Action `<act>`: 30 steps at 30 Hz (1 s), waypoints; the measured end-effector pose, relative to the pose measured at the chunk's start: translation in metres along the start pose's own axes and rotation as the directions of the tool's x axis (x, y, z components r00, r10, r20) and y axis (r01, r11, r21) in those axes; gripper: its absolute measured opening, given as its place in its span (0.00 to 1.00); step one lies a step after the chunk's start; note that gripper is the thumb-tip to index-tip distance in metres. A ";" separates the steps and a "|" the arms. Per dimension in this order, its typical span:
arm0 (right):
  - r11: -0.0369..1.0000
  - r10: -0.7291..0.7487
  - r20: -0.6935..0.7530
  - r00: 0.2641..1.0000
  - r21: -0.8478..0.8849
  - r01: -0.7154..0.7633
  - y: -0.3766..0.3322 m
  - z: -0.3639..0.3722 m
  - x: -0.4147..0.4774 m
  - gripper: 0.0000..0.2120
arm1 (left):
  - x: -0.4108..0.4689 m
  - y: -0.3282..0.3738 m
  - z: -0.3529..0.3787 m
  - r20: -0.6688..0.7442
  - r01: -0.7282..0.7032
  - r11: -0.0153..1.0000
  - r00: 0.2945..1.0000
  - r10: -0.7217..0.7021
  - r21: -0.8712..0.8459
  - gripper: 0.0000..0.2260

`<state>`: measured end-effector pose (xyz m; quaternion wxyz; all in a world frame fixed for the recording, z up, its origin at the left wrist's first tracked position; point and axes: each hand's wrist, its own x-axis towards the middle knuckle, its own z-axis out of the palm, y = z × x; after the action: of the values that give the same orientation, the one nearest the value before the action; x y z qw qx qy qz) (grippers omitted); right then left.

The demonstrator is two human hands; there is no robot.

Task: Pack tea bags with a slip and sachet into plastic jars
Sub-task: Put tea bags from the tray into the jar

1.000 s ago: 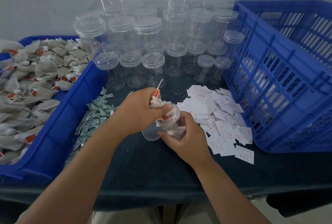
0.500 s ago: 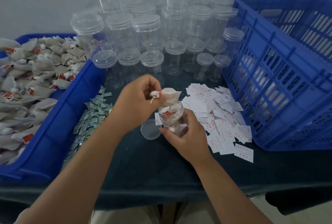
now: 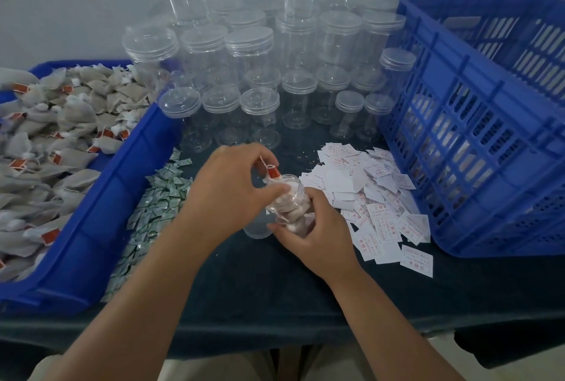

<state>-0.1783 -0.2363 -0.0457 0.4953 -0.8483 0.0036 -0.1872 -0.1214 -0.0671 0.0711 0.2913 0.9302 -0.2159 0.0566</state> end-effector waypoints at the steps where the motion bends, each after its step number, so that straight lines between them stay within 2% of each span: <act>1: 1.000 0.003 -0.005 1.000 0.000 -0.003 0.000 0.000 0.000 0.26 | -0.002 0.002 -0.001 -0.013 -0.017 1.000 1.000 0.017 0.026 0.08; 3: 1.000 -0.009 -0.004 1.000 0.004 0.009 0.002 -0.001 0.000 0.25 | -0.006 0.007 0.001 0.156 -0.065 0.990 0.987 0.045 0.123 0.17; 5: 0.999 -0.044 0.021 0.999 0.012 0.043 0.003 -0.001 -0.002 0.24 | -0.012 0.012 0.010 0.289 -0.108 0.980 0.956 0.056 0.167 0.20; 10: 0.995 -0.099 0.092 0.991 0.009 0.098 0.000 -0.002 -0.004 0.24 | -0.023 0.006 0.010 0.357 -0.059 0.998 0.932 0.055 0.000 0.22; 12: 0.997 -0.073 0.090 0.993 -0.003 0.073 0.000 -0.001 -0.003 0.24 | -0.028 0.000 0.007 0.282 -0.051 0.991 0.956 0.084 -0.123 0.20; 14: 0.998 -0.055 0.075 0.996 -0.006 0.055 0.002 -0.001 -0.003 0.25 | -0.032 -0.012 0.006 0.065 -0.009 0.962 0.997 0.028 -0.274 0.12; 16: 0.999 -0.047 0.070 0.996 -0.011 0.048 0.003 -0.001 -0.003 0.26 | -0.031 -0.036 0.003 -0.135 0.122 0.931 0.975 -0.177 -0.343 0.04; 17: 0.999 -0.042 0.074 0.996 -0.014 0.043 0.003 -0.002 -0.003 0.25 | -0.031 -0.051 0.001 -0.178 0.223 0.925 0.941 -0.287 -0.309 0.04; 18: 0.999 -0.036 0.076 0.996 -0.014 0.038 0.002 -0.002 -0.004 0.25 | -0.032 -0.068 -0.002 -0.177 0.332 0.919 0.912 -0.370 -0.210 0.03; 20: 1.000 -0.023 0.069 0.997 -0.010 0.024 0.001 -0.003 -0.004 0.25 | -0.036 -0.101 -0.003 -0.085 0.489 0.871 0.871 -0.485 0.040 0.06; 22: 1.000 -0.018 0.059 0.998 -0.012 0.019 -0.002 -0.003 -0.003 0.25 | -0.044 -0.121 -0.001 0.025 0.519 0.845 0.850 -0.526 0.129 0.10; 25: 1.000 -0.019 0.064 0.998 -0.021 0.021 -0.003 -0.002 -0.002 0.25 | -0.052 -0.129 0.009 0.053 0.447 0.885 0.888 -0.457 0.128 0.21; 28: 1.000 -0.006 0.076 0.997 -0.020 0.008 -0.004 -0.002 -0.002 0.25 | -0.059 -0.127 0.018 -0.071 0.414 0.909 0.909 -0.411 0.047 0.25; 30: 1.000 -0.006 0.074 0.997 -0.016 0.007 -0.004 -0.002 -0.002 0.25 | -0.063 -0.129 0.022 -0.139 0.407 0.913 0.905 -0.402 0.011 0.23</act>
<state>-0.1815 -0.2356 -0.0426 0.4877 -0.8586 -0.0161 -0.1572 -0.1221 0.0392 -0.0281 0.2918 0.9545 0.0029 0.0617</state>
